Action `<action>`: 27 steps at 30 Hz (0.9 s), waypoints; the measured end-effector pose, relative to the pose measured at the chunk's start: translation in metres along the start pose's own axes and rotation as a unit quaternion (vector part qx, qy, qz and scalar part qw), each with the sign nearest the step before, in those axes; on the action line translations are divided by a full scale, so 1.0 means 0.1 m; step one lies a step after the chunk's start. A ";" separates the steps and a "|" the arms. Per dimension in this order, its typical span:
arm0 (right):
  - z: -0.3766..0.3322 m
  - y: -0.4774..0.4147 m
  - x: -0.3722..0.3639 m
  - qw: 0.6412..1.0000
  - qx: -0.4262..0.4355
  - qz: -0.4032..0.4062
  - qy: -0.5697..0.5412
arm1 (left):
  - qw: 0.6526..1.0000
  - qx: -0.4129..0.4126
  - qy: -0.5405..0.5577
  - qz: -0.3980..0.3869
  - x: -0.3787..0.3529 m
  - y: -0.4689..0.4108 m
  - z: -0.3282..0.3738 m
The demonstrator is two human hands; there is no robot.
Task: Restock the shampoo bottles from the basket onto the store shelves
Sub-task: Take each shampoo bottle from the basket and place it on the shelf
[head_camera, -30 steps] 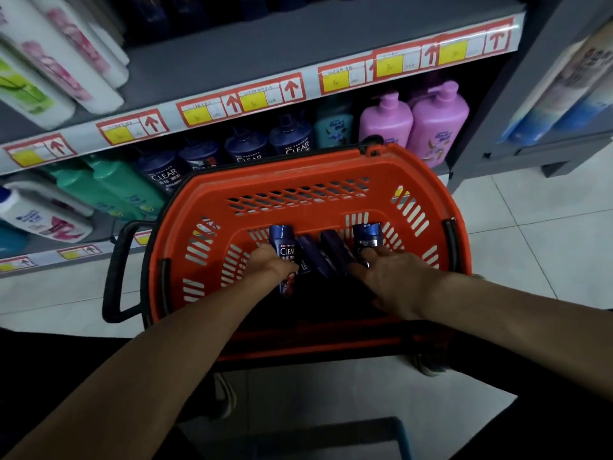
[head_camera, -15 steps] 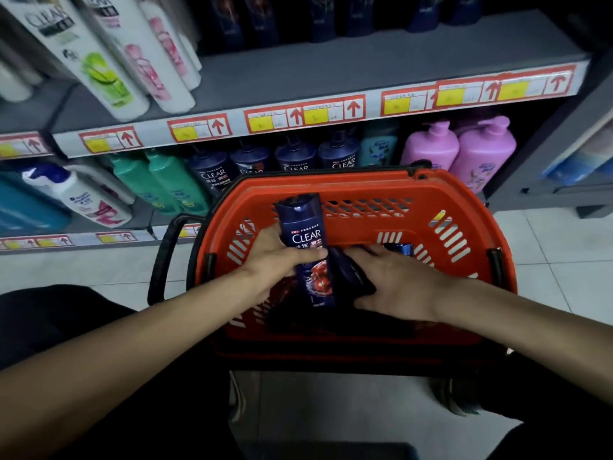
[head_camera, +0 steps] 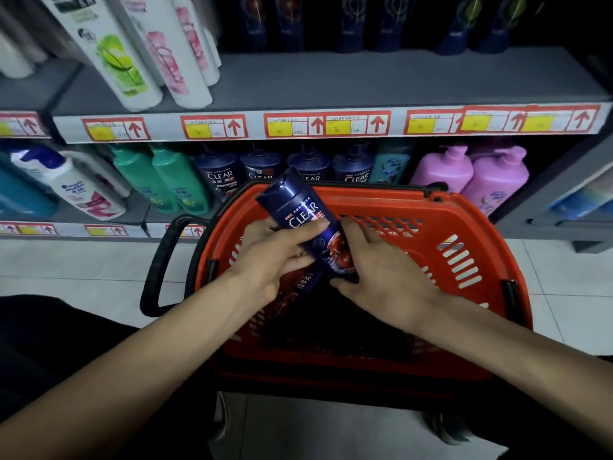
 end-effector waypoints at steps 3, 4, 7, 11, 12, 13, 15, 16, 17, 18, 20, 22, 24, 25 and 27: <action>0.01 -0.03 0.09 1.000 -0.014 0.019 -0.017 | 1.000 -0.011 -0.010 -0.009 -0.05 0.01 0.03; 0.01 -0.04 0.12 0.999 -0.020 0.021 -0.014 | 1.000 -0.012 -0.013 -0.013 -0.07 0.02 0.03; 0.04 -0.08 0.14 0.999 -0.044 0.021 0.003 | 1.000 -0.003 -0.013 -0.014 -0.10 0.00 0.01; 0.14 -0.13 0.12 0.997 -0.081 0.010 -0.016 | 0.999 0.033 0.006 -0.003 -0.11 -0.01 -0.04; 0.16 -0.14 0.11 0.996 -0.087 0.011 -0.032 | 0.999 0.040 0.012 -0.002 -0.12 0.00 -0.05; 0.19 -0.14 0.10 0.994 -0.092 0.012 -0.049 | 0.999 0.047 0.018 -0.003 -0.13 0.00 -0.05; 0.25 -0.15 0.07 0.989 -0.112 0.001 -0.100 | 0.997 0.067 0.026 -0.013 -0.16 0.01 -0.04; 0.28 -0.15 0.06 0.983 -0.125 -0.004 -0.135 | 0.996 0.078 0.024 -0.021 -0.17 0.02 -0.03; 0.31 -0.14 0.04 0.975 -0.141 -0.009 -0.173 | 0.996 0.086 0.018 -0.030 -0.18 0.01 -0.01; 0.33 -0.14 0.03 0.965 -0.157 -0.012 -0.210 | 0.995 0.090 0.012 -0.036 -0.18 0.00 0.00; 0.36 -0.12 0.02 0.932 -0.194 -0.022 -0.305 | 0.995 0.088 0.006 -0.039 -0.18 -0.01 0.04; 0.37 -0.12 -0.05 0.875 -0.221 -0.038 -0.430 | 0.996 0.083 0.009 -0.041 -0.20 -0.01 0.09; 0.37 -0.11 -0.14 0.807 -0.236 -0.056 -0.539 | 0.996 0.071 0.011 -0.043 -0.22 -0.01 0.14; 0.36 -0.11 -0.18 0.772 -0.238 -0.063 -0.586 | 0.997 0.063 0.008 -0.043 -0.21 -0.02 0.17; 0.33 -0.11 -0.21 0.725 -0.242 -0.074 -0.641 | 0.998 0.049 0.003 -0.039 -0.19 -0.03 0.21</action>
Point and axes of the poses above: each hand's wrist, its own y-axis away from the middle knuckle, its own x-axis out of the back of the hand, z = x × y, the point moved 8 cm from there along -y, towards the middle knuckle, and after that the axes turned 9 degrees about y, right-handed, at the moved point
